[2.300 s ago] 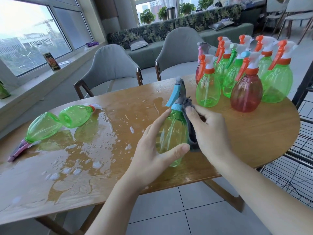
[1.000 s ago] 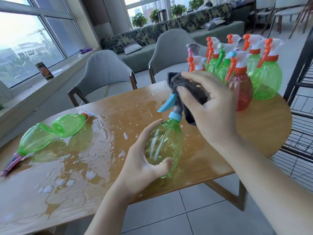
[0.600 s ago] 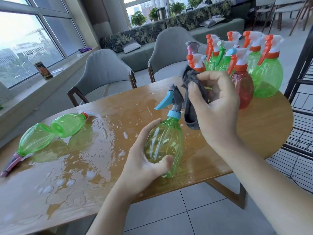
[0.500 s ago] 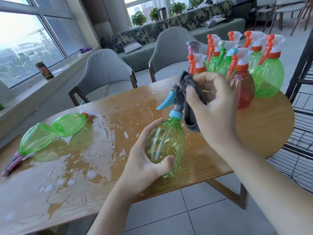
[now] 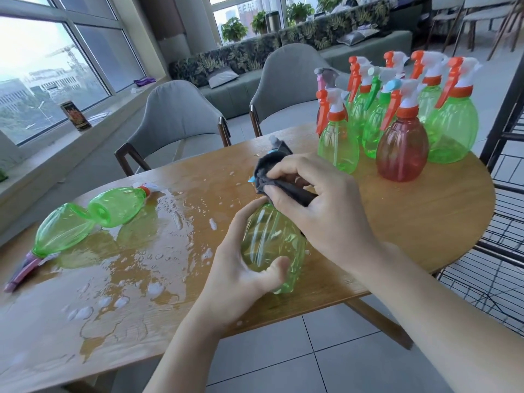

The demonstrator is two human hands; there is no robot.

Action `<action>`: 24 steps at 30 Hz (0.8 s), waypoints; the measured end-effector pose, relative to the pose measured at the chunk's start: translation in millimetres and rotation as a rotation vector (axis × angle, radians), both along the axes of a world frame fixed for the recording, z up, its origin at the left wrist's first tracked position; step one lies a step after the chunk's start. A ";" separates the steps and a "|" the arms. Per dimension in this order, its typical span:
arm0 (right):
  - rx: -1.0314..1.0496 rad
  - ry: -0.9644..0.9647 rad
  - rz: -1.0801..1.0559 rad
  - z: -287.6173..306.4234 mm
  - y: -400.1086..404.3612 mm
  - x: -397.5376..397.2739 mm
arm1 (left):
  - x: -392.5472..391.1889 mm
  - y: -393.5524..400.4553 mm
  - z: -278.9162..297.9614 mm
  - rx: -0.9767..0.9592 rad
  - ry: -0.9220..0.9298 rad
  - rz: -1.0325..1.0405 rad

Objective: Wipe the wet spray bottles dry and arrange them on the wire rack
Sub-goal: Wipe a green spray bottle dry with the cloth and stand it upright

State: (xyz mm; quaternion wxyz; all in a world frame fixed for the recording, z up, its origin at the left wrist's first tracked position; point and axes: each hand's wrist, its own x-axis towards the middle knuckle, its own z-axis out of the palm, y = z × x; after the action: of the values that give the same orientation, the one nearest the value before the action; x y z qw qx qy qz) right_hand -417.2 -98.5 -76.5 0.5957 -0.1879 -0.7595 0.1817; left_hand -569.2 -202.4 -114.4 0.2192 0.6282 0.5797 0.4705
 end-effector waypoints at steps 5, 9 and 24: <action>-0.103 0.056 -0.159 -3.4 17.4 6.0 | 0.7 0.0 -1.9 -0.003 -0.028 -0.012; -0.229 0.026 -0.100 -4.6 19.4 6.4 | -0.4 -0.5 -1.7 0.007 -0.046 -0.009; -0.474 -0.082 -0.133 -11.1 32.1 38.4 | 4.0 -1.6 -1.3 -0.011 -0.079 -0.033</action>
State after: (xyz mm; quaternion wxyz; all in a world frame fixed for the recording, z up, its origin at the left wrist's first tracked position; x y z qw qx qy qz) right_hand -378.9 -66.4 -87.6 0.5143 -0.3790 -0.7052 0.3075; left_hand -565.2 -204.0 -115.7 0.2529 0.6172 0.5627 0.4883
